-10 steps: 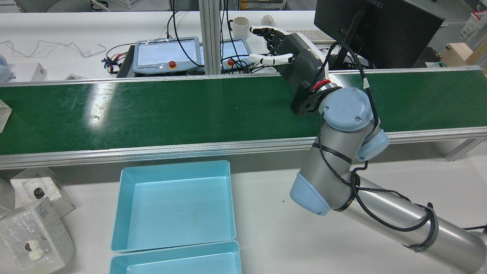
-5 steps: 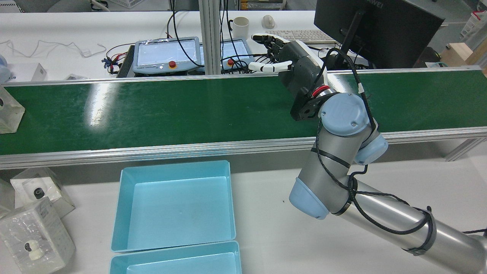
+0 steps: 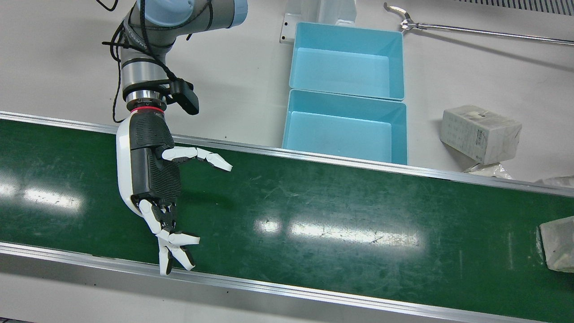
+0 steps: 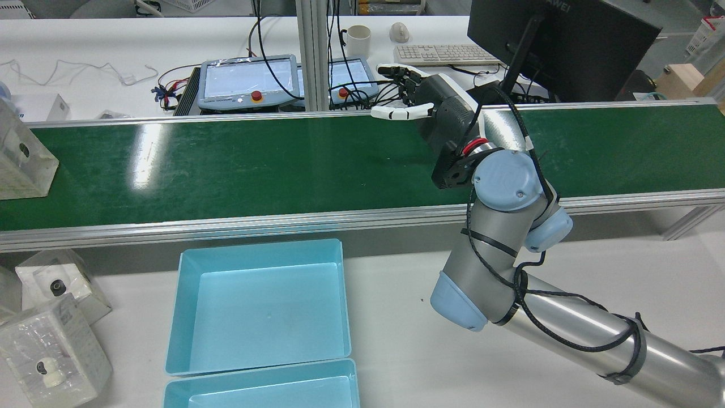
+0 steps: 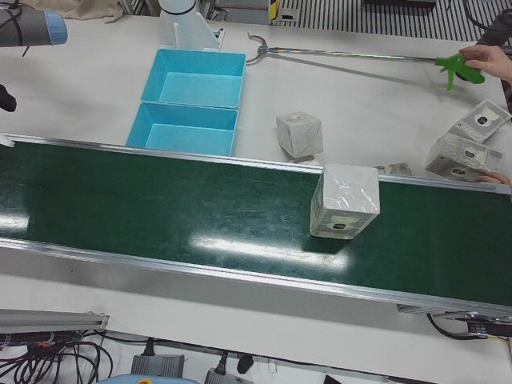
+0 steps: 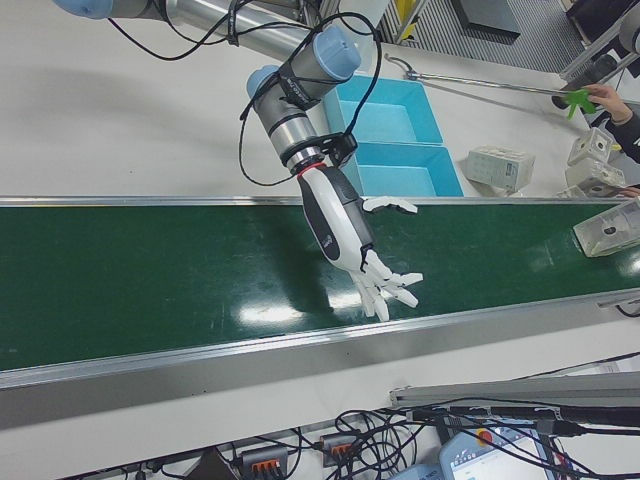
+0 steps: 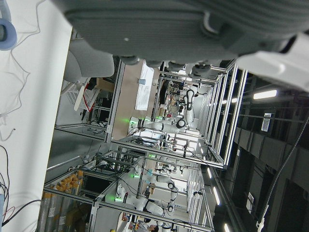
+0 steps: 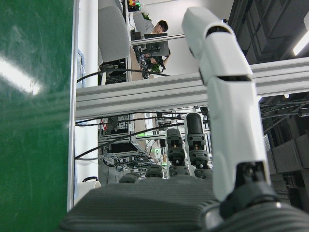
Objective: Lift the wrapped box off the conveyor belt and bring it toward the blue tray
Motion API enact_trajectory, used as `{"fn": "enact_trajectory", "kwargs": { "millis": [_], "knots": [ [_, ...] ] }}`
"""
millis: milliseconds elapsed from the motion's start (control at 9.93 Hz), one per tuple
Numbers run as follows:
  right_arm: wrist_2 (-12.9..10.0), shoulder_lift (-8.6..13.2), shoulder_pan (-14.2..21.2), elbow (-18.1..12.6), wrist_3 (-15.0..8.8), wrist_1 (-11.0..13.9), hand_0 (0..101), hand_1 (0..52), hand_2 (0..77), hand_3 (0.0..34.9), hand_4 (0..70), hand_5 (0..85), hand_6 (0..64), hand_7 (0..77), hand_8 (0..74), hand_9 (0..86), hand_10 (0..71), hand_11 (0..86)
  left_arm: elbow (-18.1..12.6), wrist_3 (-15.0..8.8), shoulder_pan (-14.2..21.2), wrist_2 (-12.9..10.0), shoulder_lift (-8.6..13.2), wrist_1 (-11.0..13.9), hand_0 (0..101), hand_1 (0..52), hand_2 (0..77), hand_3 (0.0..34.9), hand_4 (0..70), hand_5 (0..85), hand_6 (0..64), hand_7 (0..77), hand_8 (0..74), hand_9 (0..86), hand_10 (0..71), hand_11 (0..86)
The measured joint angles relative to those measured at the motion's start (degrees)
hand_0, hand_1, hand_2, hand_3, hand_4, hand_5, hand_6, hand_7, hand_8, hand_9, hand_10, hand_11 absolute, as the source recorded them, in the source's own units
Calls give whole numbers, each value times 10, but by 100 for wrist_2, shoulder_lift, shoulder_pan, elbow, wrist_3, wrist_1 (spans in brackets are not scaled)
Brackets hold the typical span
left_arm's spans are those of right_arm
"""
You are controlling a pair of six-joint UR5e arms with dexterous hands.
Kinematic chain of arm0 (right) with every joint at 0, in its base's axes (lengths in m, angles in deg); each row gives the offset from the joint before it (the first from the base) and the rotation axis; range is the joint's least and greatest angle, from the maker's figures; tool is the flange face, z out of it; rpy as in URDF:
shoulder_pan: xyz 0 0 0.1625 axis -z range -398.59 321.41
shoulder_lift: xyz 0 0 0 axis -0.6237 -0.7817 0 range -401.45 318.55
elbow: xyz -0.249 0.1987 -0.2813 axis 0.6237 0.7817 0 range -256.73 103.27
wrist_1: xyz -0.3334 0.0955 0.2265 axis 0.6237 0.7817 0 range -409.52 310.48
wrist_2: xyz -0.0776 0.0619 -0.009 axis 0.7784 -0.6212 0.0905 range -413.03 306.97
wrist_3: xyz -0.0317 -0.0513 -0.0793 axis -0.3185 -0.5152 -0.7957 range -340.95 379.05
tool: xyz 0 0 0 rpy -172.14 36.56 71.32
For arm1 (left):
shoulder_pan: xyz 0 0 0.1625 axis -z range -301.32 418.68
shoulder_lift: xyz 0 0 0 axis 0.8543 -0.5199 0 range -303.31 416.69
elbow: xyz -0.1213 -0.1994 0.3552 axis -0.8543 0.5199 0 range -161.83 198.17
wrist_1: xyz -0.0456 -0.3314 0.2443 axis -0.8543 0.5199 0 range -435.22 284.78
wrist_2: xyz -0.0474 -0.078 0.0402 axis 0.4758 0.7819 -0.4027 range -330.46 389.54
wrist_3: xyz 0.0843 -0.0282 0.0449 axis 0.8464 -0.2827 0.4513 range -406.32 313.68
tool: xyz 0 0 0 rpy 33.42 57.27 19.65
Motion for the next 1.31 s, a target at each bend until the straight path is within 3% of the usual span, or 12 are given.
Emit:
{"fn": "enact_trajectory", "kwargs": {
  "millis": [403, 604, 906, 1309],
  "knots": [
    [8, -19, 21, -36, 19, -49, 518, 224, 224, 3, 147, 295, 65, 82, 5, 33, 0, 5, 0, 0, 0, 0, 0, 0, 0, 0, 5, 0, 0, 11, 5, 0, 5, 5, 5, 5],
    [3, -13, 98, -24, 14, -56, 517, 191, 202, 3, 147, 295, 71, 82, 5, 33, 0, 11, 0, 0, 0, 0, 0, 0, 0, 0, 11, 0, 0, 11, 5, 5, 5, 0, 5, 5],
    [5, -21, 267, -4, -16, -333, 504, 185, 131, 3, 131, 289, 60, 71, 5, 27, 0, 11, 0, 0, 0, 0, 0, 0, 0, 0, 5, 0, 0, 11, 5, 0, 5, 0, 5, 5],
    [-10, -124, 301, 7, -43, -434, 502, 169, 120, 2, 115, 278, 60, 71, 5, 27, 0, 11, 0, 0, 0, 0, 0, 0, 0, 0, 5, 0, 0, 11, 5, 5, 5, 5, 5, 5]
  ]
}}
